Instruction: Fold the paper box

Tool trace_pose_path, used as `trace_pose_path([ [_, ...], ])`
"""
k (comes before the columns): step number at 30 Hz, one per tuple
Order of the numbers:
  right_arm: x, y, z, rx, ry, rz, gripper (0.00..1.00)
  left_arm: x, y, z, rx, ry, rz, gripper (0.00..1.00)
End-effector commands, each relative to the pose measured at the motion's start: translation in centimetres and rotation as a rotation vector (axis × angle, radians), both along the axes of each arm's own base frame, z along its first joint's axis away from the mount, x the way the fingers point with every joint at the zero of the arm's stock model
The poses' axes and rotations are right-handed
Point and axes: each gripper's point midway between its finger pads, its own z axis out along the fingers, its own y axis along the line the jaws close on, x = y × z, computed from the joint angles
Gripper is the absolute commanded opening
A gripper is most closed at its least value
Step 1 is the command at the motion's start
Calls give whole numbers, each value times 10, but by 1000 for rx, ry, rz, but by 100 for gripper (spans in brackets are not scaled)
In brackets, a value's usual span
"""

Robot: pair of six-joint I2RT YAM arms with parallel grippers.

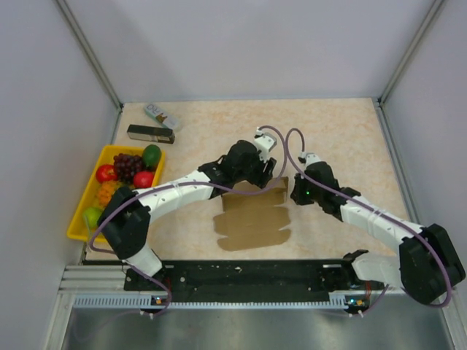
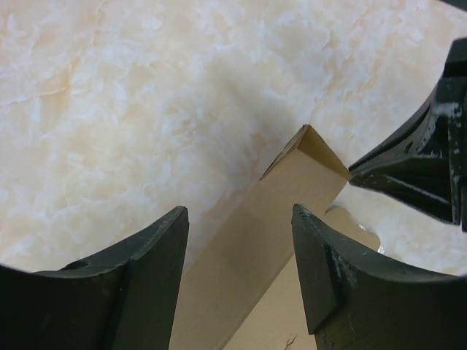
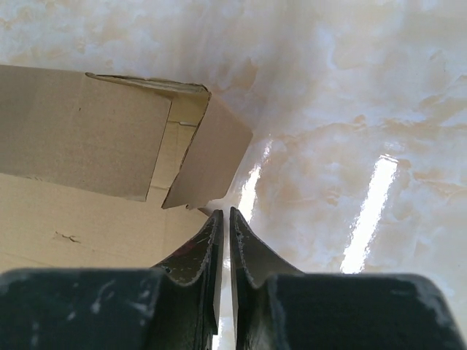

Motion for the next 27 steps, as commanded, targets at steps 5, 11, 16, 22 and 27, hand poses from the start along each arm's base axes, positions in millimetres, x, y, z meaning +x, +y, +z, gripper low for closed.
trace_pose_path([
  [5,6,6,39,94,-113,-13,31,14,-35,8,29,-23,88,62],
  [11,-3,22,56,295,-186,-13,55,8,-25,14,-64,3,168,60],
  [16,4,26,47,192,-219,-16,55,-2,-14,30,-167,1,194,64],
  [22,20,19,55,91,-345,-108,54,-2,-6,37,-250,21,215,66],
  [27,27,3,44,45,-391,-181,50,-1,-7,35,-264,40,198,68],
])
